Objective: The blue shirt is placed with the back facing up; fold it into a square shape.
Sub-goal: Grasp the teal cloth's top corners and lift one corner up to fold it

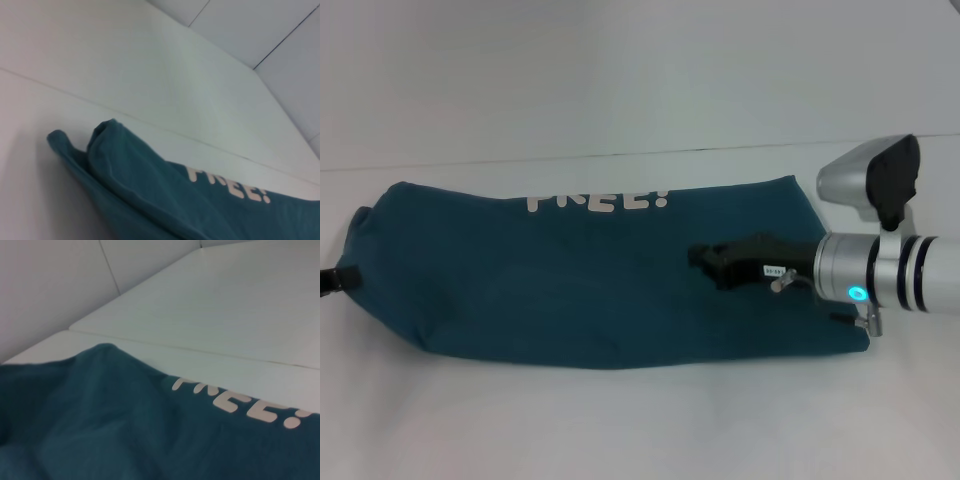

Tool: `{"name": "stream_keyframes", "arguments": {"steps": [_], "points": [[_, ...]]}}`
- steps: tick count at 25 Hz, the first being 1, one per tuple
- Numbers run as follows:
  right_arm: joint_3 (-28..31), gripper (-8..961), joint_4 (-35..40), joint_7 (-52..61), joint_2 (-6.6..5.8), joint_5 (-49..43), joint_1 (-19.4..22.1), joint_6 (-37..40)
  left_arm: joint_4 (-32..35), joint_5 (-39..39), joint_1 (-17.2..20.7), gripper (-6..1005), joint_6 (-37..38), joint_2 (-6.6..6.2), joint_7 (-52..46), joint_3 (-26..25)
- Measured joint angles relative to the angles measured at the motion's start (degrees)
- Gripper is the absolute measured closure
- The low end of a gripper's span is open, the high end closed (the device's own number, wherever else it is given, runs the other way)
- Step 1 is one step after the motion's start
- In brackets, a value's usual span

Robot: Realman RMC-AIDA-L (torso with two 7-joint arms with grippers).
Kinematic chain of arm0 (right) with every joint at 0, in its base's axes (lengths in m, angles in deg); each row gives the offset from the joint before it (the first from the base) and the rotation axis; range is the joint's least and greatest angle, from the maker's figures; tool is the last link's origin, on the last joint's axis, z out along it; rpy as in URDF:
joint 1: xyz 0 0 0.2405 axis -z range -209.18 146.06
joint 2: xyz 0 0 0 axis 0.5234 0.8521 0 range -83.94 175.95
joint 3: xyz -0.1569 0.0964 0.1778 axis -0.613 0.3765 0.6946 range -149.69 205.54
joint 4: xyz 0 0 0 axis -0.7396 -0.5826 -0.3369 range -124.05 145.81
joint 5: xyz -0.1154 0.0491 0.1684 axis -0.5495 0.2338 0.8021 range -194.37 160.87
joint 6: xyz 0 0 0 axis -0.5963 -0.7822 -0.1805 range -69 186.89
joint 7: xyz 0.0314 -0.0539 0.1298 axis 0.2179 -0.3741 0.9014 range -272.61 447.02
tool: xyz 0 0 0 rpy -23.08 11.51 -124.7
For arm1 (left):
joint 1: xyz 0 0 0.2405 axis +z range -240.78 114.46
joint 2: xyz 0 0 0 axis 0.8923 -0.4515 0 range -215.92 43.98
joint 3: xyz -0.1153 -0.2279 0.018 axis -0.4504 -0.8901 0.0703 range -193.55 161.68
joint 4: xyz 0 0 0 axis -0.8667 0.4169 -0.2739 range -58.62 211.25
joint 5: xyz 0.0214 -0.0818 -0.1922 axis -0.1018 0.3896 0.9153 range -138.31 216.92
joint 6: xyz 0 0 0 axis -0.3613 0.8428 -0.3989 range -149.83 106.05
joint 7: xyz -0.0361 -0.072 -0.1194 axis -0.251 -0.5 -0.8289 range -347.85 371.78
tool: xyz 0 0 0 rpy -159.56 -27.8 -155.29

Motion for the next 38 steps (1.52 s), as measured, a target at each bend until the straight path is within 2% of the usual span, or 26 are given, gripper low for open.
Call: {"name": "stream_keyframes", "arguments": {"steps": [6,15,38], "points": [[-0.01,955,-4.95,-7.13,0.25,0.79,-1.74,-2.16,0.12,4.89,-0.37,972,3.66,-0.22,1.04,-0.04],[0.58,955,-14.95,-17.2,0.75,2.25,-7.37,-8.72,0.18,10.39,-1.77,971,8.95,-1.05,2.03,-0.07],[-0.65,953,-20.86,-18.74,1.2,2.25,-13.24,-11.04,-0.24,11.2,-4.4,972,12.15,-2.27,2.94,-0.05]]}}
